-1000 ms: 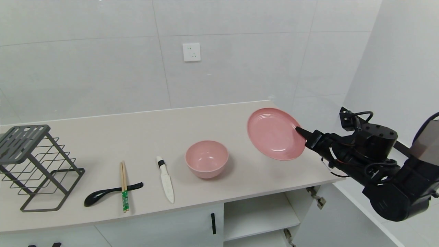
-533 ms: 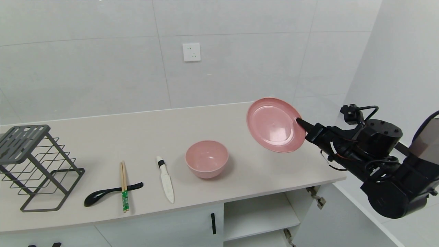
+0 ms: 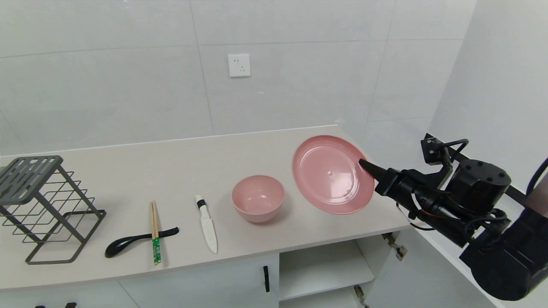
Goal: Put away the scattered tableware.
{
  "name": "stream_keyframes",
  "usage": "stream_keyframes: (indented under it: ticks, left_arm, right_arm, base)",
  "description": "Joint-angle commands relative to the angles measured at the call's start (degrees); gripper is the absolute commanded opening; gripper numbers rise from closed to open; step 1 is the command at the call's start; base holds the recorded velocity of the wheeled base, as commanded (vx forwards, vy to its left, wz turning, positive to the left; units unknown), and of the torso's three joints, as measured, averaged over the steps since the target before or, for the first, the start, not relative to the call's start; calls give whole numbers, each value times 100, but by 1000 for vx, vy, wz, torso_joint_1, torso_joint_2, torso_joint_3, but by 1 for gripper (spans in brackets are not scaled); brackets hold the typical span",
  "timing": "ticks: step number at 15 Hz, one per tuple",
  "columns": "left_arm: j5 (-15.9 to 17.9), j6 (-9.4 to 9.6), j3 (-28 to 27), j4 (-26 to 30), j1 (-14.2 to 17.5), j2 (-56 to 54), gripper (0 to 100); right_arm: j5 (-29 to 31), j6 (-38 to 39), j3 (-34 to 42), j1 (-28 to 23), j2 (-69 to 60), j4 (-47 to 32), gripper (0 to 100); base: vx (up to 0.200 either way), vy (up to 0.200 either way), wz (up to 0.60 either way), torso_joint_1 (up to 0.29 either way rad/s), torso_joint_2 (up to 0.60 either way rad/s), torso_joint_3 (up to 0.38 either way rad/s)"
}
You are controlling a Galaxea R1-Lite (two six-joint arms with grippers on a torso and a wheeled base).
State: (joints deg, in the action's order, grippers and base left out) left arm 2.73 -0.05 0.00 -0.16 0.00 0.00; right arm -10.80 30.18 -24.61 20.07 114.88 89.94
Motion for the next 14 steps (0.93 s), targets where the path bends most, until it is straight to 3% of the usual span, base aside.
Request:
stream_keyframes:
  ticks: [1,3,5,7,9,10,11,12,13,14]
  left_arm:
    - [-1,5,0,-2,0,0,100]
    - [-27,31,0,-81,9,0,100]
    - [-18,-74,-457,-1461,35,62,100]
    - [96,-101,-431,-1179,0,18,100]
    - [949,-593,-1028,-678,-35,299,100]
    - [1124,-813,-1283,-468,-35,580,100]
    - [1283,-1261,-1600,-204,-62,1055,100]
    - [1458,-1533,-1652,-169,-62,1371,100]
    - [1678,-1665,-1652,-169,-62,1775,100]
    - [1784,-1665,-1635,-186,-62,2004,100]
  right_arm:
    - [-1,5,79,156,-282,6,0]
    - [-1,5,141,129,-291,6,0]
    - [-1,31,141,129,-432,6,0]
    - [-1,40,167,129,-449,6,0]
    - [-1,14,326,6,-546,6,0]
    - [-10,14,396,-29,-634,6,0]
    - [-10,14,431,-126,-757,6,0]
    - [-10,5,422,-187,-810,6,0]
    - [-19,5,422,-214,-871,6,0]
    - [-19,5,431,-222,-889,6,0]
  base:
    - [0,0,0,0,0,0]
    - [0,0,0,0,0,0]
    - [0,0,0,0,0,0]
    - [0,0,0,0,0,0]
    - [0,0,0,0,0,0]
    - [0,0,0,0,0,0]
    - [0,0,0,0,0,0]
    - [0,0,0,0,0,0]
    - [0,0,0,0,0,0]
    - [0,0,0,0,0,0]
